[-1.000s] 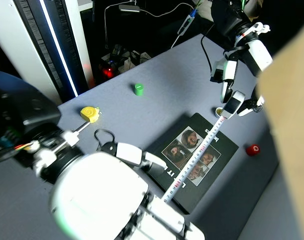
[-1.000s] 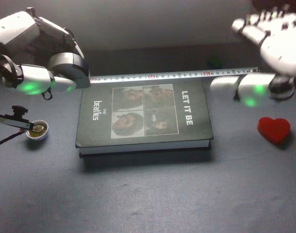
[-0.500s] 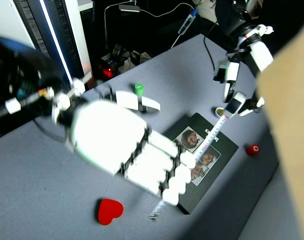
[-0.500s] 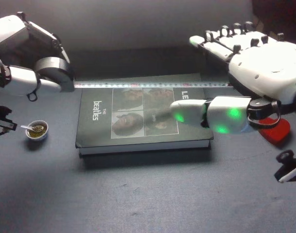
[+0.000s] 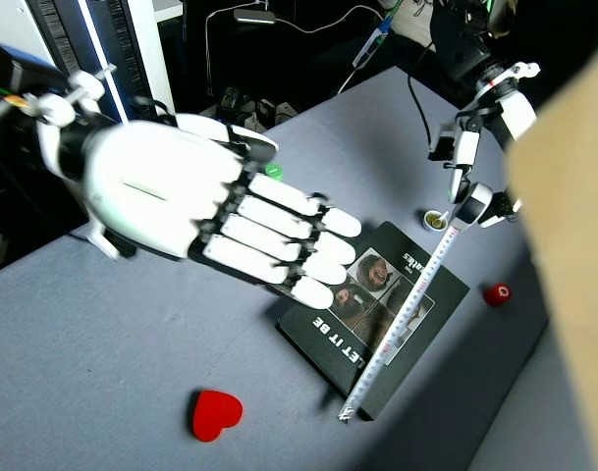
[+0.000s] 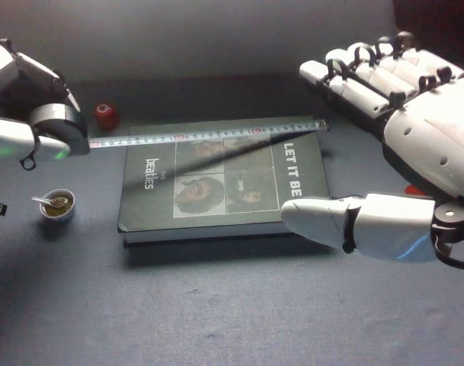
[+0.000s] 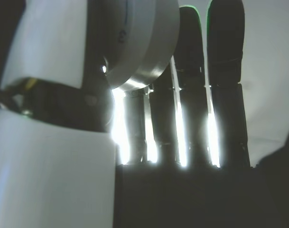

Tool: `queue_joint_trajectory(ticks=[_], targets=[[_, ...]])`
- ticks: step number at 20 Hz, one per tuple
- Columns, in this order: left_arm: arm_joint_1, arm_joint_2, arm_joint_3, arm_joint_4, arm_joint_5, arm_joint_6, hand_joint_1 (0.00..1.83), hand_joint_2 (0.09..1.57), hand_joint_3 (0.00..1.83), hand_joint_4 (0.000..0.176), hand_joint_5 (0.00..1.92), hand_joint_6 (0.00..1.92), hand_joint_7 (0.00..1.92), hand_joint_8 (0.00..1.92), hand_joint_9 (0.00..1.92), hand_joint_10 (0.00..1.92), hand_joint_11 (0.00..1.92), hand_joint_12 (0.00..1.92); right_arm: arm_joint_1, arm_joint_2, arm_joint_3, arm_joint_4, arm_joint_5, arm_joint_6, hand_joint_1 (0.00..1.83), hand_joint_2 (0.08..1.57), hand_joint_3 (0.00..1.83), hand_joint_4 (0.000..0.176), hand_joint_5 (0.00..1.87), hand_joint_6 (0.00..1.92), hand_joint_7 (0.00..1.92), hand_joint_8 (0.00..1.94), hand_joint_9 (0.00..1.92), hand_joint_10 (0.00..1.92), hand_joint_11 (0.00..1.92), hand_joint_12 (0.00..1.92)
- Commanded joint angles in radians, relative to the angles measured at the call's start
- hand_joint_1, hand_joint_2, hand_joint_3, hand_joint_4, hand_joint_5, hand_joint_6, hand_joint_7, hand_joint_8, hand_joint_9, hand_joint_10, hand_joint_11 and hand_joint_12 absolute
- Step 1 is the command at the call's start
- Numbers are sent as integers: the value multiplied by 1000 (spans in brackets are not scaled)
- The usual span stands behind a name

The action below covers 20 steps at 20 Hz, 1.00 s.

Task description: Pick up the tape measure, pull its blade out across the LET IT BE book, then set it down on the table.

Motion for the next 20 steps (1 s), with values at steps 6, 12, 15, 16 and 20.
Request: queue_joint_trajectory(ticks=[6,12,15,16,20], targets=[[35,-38,51,15,-122,-38,1387,1081,0,0,972,782,1097,810,979,1172,949,985,24,-20,-17,62,120,-91,0,998,8,38,0,0,0,0,0,0,0,312],[60,-84,79,39,-124,-66,1387,1083,0,0,963,777,1094,812,980,1178,950,984,6,-22,-17,53,109,-93,0,1002,6,37,0,0,0,0,0,0,0,330],[69,-100,84,44,-124,-66,1387,1080,0,0,987,755,1094,810,980,1176,948,974,-6,-18,-17,18,93,-73,0,1004,7,37,0,0,0,0,0,0,0,329],[73,-103,88,45,-125,-66,1389,1074,0,0,1009,725,1108,782,986,1172,959,973,-12,-19,-17,5,93,-69,0,1013,11,32,0,0,0,0,0,0,0,330],[93,-104,108,61,-137,-90,1390,1073,0,0,1012,717,1113,771,988,1171,967,976,-22,-21,-17,1,92,-66,0,1024,13,31,0,0,0,0,0,0,0,329]])
